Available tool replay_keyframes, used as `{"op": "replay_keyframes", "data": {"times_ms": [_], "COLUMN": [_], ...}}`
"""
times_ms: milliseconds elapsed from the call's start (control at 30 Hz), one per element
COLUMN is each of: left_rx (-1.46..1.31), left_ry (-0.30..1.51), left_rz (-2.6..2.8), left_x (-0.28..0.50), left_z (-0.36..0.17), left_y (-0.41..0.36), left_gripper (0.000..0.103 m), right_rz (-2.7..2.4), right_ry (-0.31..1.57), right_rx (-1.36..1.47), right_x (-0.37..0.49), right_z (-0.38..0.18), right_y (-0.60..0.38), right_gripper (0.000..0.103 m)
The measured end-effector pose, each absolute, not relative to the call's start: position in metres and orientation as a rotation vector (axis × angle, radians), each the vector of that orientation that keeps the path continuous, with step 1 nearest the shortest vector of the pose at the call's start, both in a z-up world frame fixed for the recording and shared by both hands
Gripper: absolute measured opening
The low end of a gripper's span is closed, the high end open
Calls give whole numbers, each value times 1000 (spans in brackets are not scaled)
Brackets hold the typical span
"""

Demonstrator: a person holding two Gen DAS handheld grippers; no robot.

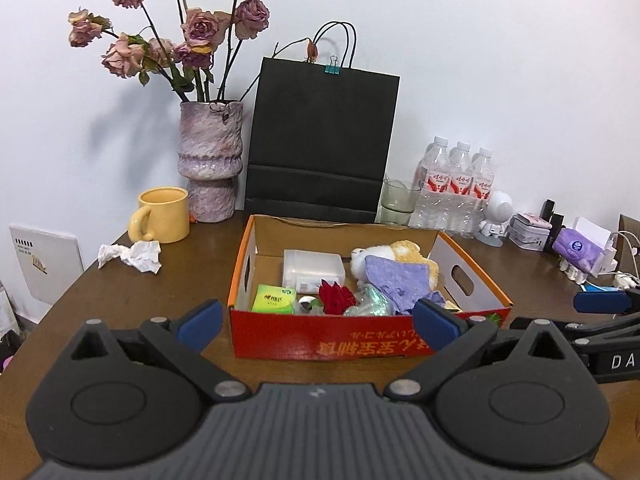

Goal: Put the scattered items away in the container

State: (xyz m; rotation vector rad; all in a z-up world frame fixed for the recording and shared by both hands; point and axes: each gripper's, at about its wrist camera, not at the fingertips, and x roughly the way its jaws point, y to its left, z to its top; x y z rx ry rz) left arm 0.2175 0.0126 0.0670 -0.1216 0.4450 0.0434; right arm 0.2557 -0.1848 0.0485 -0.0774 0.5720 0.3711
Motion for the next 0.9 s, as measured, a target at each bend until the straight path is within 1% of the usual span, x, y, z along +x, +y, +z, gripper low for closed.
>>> {"op": "replay_keyframes", "data": {"times_ms": [400, 900], "left_rx": [-108, -92], "left_ry": [438, 436], "left_rz": [42, 7], "left_x": [192, 180], "left_z": [72, 70], "left_y": [3, -11], "left_gripper": [103, 103], "right_rz": [360, 356], "right_ry": [559, 559], "right_rx": [-78, -68], "right_x": [223, 209], "right_z": [53, 50], "right_y": [-193, -199], "right_gripper": [103, 103]}}
